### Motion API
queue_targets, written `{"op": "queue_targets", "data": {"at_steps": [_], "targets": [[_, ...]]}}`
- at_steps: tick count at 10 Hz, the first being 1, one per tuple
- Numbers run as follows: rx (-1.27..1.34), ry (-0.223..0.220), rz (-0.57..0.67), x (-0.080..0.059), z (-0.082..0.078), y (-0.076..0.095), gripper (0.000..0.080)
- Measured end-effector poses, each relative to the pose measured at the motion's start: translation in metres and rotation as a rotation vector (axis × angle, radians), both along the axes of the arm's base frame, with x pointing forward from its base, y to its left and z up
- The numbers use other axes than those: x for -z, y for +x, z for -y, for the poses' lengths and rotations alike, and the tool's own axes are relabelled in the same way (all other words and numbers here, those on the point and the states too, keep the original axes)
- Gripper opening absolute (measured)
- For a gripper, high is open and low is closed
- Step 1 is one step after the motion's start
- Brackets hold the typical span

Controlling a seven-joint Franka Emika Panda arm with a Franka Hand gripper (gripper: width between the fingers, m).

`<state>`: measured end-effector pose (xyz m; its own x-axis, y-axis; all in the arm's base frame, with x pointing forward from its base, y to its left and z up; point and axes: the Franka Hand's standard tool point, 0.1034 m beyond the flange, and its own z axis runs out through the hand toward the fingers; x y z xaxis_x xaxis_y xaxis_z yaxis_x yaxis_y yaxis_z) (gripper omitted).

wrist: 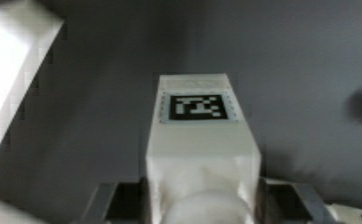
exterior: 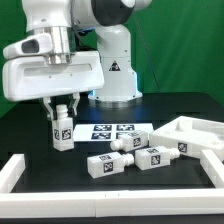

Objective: Assemble one leg

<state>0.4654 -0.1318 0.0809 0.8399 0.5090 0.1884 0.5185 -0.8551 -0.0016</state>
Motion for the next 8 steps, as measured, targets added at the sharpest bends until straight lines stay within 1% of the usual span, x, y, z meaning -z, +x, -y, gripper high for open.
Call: {"op": "queue_targets", "data": {"at_steps": [1, 3, 4, 7, 8], "targets": [[0.010, 0.005, -0.005, 0.005, 0.003, -0.004, 0.0277], [0.037, 0.034, -0.030, 0.019, 0.009, -0.015, 0.0277], [0.043, 0.017, -0.024, 0.023, 0.013, -0.017, 0.0277], [0.047, 0.015, -0.024, 0.023, 0.013, -0.017, 0.0278], [0.047, 0.015, -0.024, 0.024, 0.013, -0.017, 0.0506]]}}
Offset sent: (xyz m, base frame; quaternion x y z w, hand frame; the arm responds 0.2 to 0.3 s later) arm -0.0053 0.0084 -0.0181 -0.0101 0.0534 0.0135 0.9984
